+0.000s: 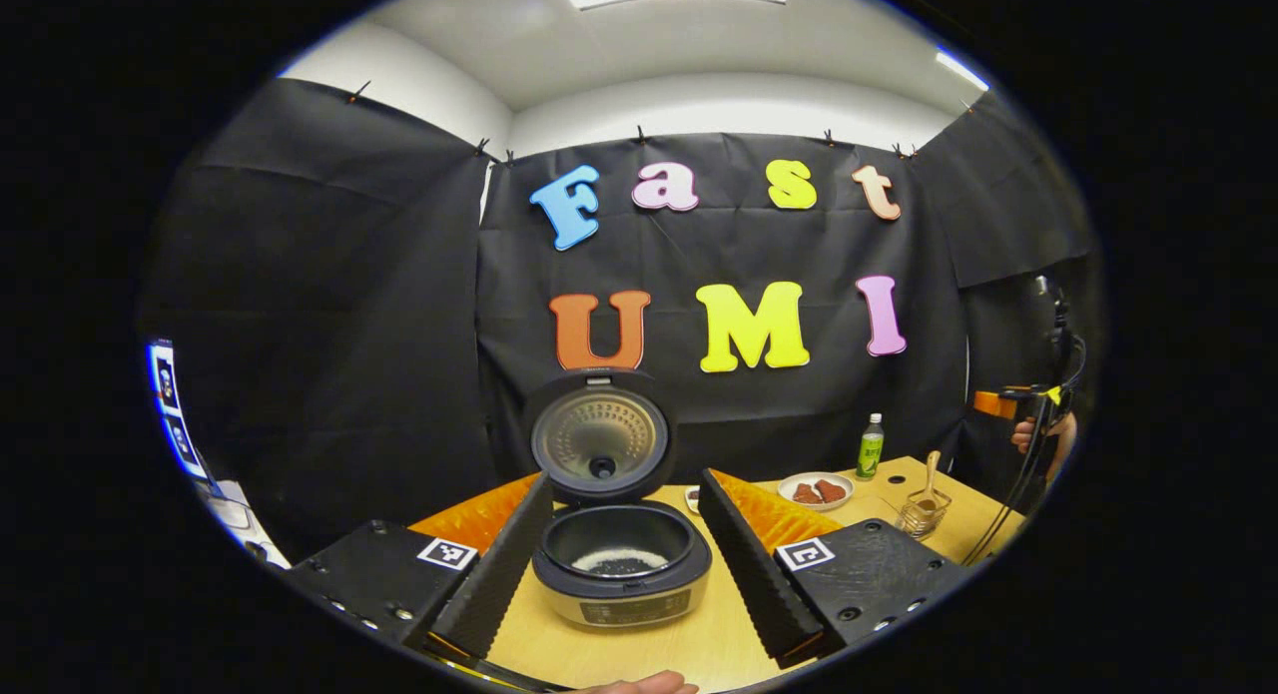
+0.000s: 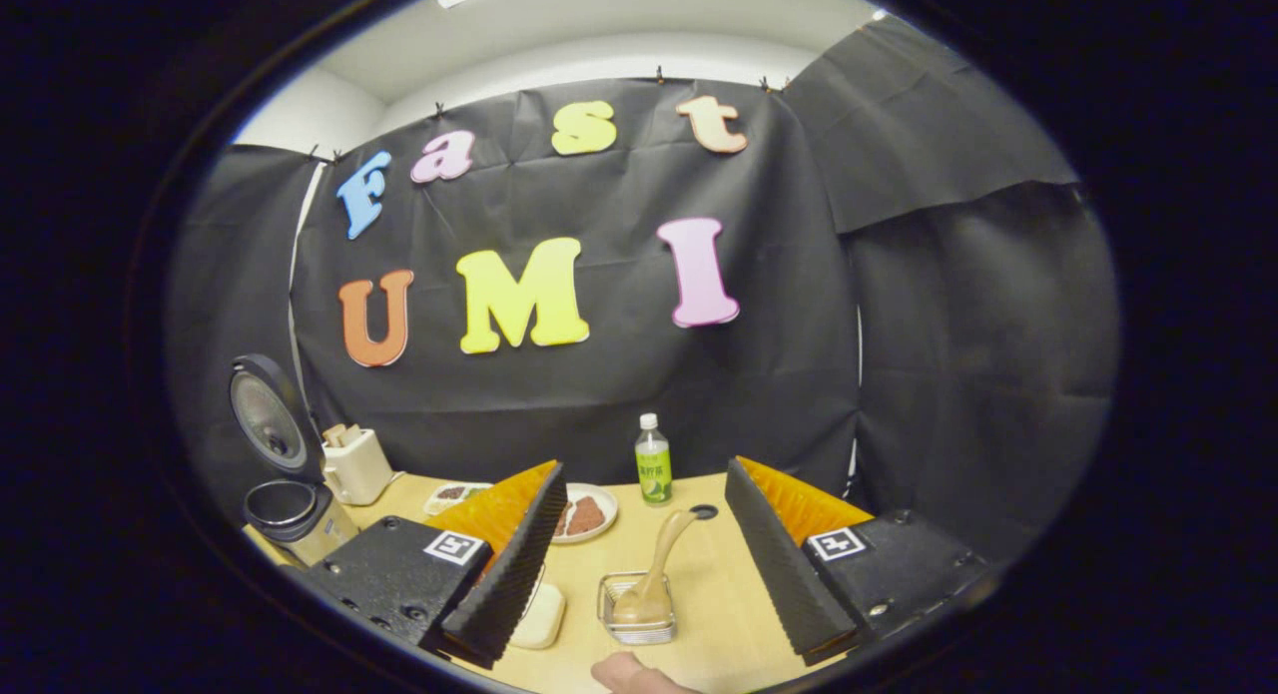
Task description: Close the left gripper, press the button to open the rice cooker; take a wooden spoon from the chopstick holder with the right hand, scoop a spoonful of rice and pour it into the rice cooker, then put the wooden spoon back into the chopstick holder.
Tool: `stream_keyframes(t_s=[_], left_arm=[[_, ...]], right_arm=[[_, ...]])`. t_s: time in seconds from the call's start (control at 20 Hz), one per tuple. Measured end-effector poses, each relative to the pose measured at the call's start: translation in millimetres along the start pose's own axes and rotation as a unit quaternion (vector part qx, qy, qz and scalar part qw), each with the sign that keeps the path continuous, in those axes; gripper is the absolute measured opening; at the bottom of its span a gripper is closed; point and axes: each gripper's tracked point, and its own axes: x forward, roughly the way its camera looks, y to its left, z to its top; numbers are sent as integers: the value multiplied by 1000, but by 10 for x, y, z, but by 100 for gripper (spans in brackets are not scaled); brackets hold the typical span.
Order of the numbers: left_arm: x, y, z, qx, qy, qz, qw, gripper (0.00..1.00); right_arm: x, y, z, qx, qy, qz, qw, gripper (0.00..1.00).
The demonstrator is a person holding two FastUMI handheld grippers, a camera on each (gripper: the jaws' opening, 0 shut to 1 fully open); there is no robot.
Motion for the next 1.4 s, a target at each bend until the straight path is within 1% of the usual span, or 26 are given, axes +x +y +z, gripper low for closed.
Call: stream_keyframes(t_s=[0.05, 0.1, 0.15, 0.2, 0.25, 0.3, 0.35, 0.4, 0.45, 0.5, 0.55, 0.6, 0.65, 0.7, 0.85, 0.9, 1.0, 1.05, 1.1, 1.2, 1.3, 1.4], left_arm=[[73, 36, 61, 0, -3, 6, 1000, 84], [149, 36, 138, -5, -7, 2, 1000, 93], [234, -59, 247, -7, -15, -18, 1000, 93], [345, -106, 397, 2, -36, -33, 999, 94], [485, -77, 485, 10, -45, -39, 998, 93], [628, -48, 510, 14, -38, -41, 998, 95], [764, 1, 528, 12, -35, -39, 999, 95], [899, 24, 569, 7, -35, -39, 999, 90], [1024, 52, 613, -1, -30, -37, 999, 95], [1167, 72, 650, -6, -26, -36, 999, 96], [1307, 79, 650, -5, -22, -36, 999, 96], [1461, 72, 668, 9, -25, -40, 999, 96], [1618, 112, 701, 24, -33, -36, 999, 96], [1788, 168, 700, 34, -34, -24, 999, 95], [2269, 224, 646, 25, -21, -3, 999, 95], [2404, 207, 625, 13, -14, -3, 1000, 96], [2667, 237, 586, -3, 0, 12, 1000, 96], [2785, 267, 563, -8, 2, 20, 1000, 96], [2892, 283, 516, -13, 9, 22, 1000, 95], [3088, 351, 423, -32, 29, 33, 999, 96], [3272, 441, 323, -54, 43, 49, 996, 95], [3365, 538, 142, -67, 76, 65, 993, 97]], right_arm=[[-131, -14, 33, -4, -4, -4, 1000, 100], [-263, -19, 43, -5, -4, -5, 1000, 100], [-380, -44, 50, -1, -3, -9, 1000, 100], [-482, -64, 58, 3, -5, -6, 1000, 100], [-605, -53, 78, 10, -10, 4, 1000, 99], [-719, -41, 117, 19, -14, 13, 1000, 99], [-799, -35, 98, 25, -17, 26, 999, 99], [-896, -37, 93, 24, -21, 36, 999, 100], [-981, -73, 68, 21, -27, 40, 999, 100], [-1066, -145, 59, 16, -38, 34, 999, 99], [-1118, -267, 65, 17, -49, 18, 998, 100], [-1168, -372, 58, 23, -53, -1, 998, 100], [-1213, -432, 30, 29, -56, -16, 998, 100], [-1269, -439, 32, 30, -60, -20, 998, 100], [-1368, -355, 36, 15, -70, -12, 997, 100], [-1374, -304, 42, 9, -71, -6, 997, 100], [-1344, -158, 14, -12, -66, 14, 998, 100], [-1303, -111, -32, -22, -59, 22, 998, 100], [-1276, -32, -75, -26, -51, 39, 998, 99], [-1206, 92, -203, -32, -32, 61, 997, 100], [-1153, 76, -289, -31, -20, 65, 997, 100], [-1139, 97, -340, -26, -13, 70, 997, 100]])
